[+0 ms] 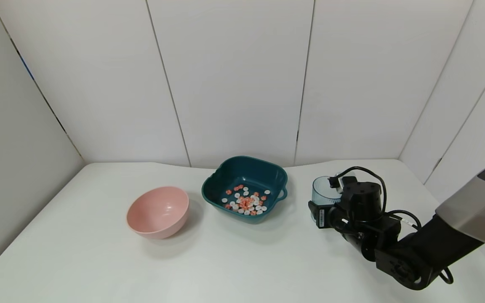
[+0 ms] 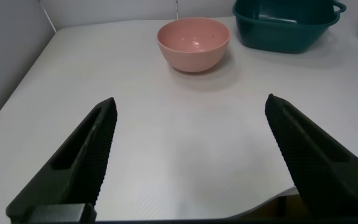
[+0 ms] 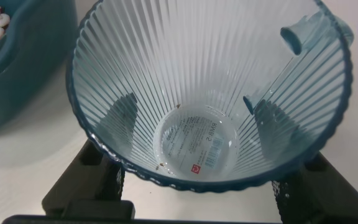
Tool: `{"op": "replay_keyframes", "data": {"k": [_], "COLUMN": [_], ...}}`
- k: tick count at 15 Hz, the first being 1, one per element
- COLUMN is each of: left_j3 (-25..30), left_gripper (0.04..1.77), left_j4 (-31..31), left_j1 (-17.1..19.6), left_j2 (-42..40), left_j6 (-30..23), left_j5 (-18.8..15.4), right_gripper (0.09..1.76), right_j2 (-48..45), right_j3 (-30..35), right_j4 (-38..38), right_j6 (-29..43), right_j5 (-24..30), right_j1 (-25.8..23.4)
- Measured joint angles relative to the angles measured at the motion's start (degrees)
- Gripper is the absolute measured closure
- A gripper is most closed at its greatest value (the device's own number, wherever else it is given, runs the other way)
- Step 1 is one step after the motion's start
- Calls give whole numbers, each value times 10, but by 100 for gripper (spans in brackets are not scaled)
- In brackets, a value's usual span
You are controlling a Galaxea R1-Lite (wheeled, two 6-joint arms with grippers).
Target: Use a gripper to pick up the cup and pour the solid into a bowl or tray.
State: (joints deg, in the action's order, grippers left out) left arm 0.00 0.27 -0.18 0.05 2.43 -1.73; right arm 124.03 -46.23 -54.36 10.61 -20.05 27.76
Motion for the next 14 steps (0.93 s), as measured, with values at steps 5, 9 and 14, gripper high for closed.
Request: {"op": "replay_keyframes", "data": {"k": [5,9,14], "left_j3": [0,0,0], "left_gripper": [9,9,9], "left_j4": [0,0,0], "left_j1": [0,0,0], "left_j2": [0,0,0], "left_j6": [0,0,0], "left_j5": [0,0,0], "right_gripper": [43,31,23], "right_j2": [3,3,3], "right_j3": [0,1,2], "right_j4": [-10,-8,-4], "right_j6": [0,0,-1], "right_j5": [0,2,2], "right_j1": [-3,-3,-4]}}
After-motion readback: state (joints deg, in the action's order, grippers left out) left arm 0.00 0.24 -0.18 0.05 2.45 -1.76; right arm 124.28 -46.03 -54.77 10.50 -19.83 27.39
